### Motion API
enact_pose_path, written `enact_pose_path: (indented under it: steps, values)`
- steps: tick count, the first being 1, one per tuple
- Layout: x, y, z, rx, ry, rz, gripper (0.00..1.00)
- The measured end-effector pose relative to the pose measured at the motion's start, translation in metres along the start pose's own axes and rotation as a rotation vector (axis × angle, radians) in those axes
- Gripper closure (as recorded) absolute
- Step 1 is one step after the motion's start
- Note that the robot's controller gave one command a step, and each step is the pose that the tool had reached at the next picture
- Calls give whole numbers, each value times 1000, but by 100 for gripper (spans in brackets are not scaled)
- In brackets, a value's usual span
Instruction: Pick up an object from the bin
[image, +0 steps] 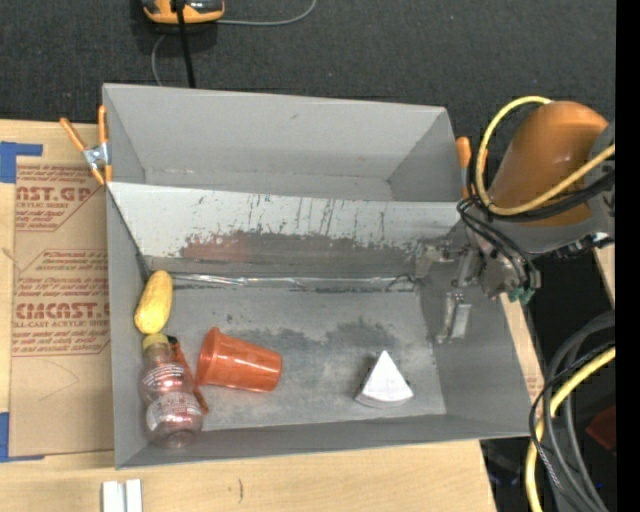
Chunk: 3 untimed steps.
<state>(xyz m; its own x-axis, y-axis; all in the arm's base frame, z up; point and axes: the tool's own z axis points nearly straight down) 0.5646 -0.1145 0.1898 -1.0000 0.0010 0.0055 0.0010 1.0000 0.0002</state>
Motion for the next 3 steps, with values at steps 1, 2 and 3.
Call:
enact_pose_path:
  steps: [1, 2, 3]
  values:
    - [0, 0, -2, 0, -2, -1, 0]
    - [-1, 2, -8, 1, -6, -60, 0]
    - [30, -2, 31, 2, -13, -130, 0]
